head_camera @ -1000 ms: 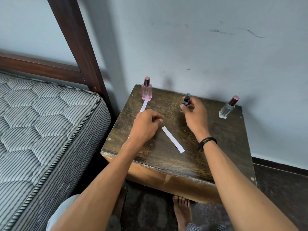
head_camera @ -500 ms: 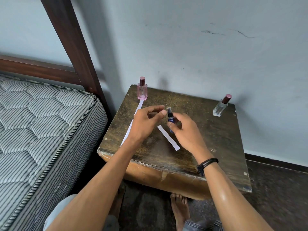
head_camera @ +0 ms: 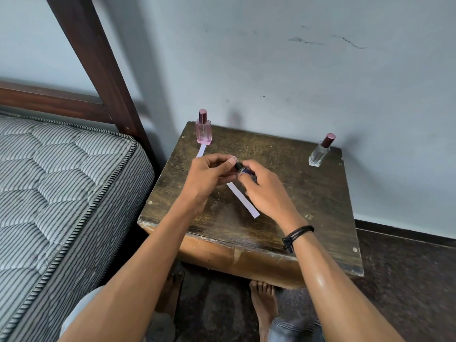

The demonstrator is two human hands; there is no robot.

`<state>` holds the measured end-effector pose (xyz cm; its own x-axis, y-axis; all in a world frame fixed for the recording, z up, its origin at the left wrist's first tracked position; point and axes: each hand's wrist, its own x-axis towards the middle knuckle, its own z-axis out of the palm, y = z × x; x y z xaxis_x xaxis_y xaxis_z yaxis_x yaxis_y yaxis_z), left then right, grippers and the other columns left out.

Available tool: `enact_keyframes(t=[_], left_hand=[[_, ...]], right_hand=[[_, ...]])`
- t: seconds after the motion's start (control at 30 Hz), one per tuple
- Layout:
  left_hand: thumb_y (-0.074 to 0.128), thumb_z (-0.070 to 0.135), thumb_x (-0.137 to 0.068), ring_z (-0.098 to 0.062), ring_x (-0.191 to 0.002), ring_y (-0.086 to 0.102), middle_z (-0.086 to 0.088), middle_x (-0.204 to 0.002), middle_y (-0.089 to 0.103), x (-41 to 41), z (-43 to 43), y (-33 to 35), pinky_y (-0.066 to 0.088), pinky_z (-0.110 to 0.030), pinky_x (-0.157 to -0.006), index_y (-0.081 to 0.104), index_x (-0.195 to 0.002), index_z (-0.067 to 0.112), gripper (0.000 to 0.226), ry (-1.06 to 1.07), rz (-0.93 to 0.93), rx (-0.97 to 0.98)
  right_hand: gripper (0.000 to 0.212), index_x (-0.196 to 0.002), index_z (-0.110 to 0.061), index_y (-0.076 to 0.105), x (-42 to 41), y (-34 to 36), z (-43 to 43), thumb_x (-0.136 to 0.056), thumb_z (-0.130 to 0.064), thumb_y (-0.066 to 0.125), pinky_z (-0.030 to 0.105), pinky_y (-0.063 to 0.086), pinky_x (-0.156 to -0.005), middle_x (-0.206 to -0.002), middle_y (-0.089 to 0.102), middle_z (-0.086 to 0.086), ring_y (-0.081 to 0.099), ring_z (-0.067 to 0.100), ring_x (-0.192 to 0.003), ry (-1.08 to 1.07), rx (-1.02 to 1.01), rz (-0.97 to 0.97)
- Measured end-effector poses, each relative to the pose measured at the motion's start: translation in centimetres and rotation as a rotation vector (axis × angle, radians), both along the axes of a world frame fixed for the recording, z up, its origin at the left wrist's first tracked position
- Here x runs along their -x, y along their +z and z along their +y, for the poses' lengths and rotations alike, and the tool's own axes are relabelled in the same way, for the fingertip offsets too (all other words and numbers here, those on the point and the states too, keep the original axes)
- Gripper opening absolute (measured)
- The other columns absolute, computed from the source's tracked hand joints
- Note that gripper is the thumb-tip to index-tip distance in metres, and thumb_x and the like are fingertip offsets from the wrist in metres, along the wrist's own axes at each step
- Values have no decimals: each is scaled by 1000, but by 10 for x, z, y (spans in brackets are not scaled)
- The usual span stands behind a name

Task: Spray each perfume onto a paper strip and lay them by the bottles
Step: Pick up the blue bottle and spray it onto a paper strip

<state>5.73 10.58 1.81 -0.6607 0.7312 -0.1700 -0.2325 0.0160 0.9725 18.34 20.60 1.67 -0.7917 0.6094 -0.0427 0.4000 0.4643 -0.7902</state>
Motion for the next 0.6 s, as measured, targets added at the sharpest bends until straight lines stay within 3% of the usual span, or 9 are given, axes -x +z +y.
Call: enact_keyframes(t=[0.17, 0.23, 0.33, 0.6], left_hand=[[69, 13, -95, -18, -85, 70, -15, -97, 76, 1, -1, 2, 59, -33, -91, 75, -107, 5, 17, -44, 42, 23], [68, 13, -95, -12, -76, 63, -9, -85, 72, 3, -2, 2, 59, -31, -88, 76, -108, 6, 17, -36, 69, 24], [67, 13, -96, -10, -73, 59, -11, -85, 67, 4, -3, 1, 54, -19, -75, 75, -109, 5, 17, -30, 124, 23], [60, 13, -101, -9, -83, 63, -8, -96, 71, 6, -5, -3, 52, -17, -78, 71, -112, 6, 18, -97, 174, 24]], right_hand=[[26, -117, -23, 60, 3, 3, -1, -107, -42, 45, 30, 37, -60, -80, 56, -8, 51, 10, -69, -12, -27, 15], [27, -113, -22, 60, 4, 5, -2, -108, -43, 44, 31, 35, -58, -75, 54, -7, 49, 11, -65, -10, -32, 19], [28, -112, -24, 60, 6, 6, -4, -108, -45, 42, 31, 33, -55, -71, 53, -7, 47, 10, -60, -10, -25, 9], [29, -113, -22, 58, 5, 4, -9, -109, -45, 40, 33, 31, -55, -66, 51, -7, 47, 13, -58, -7, -56, -7]])
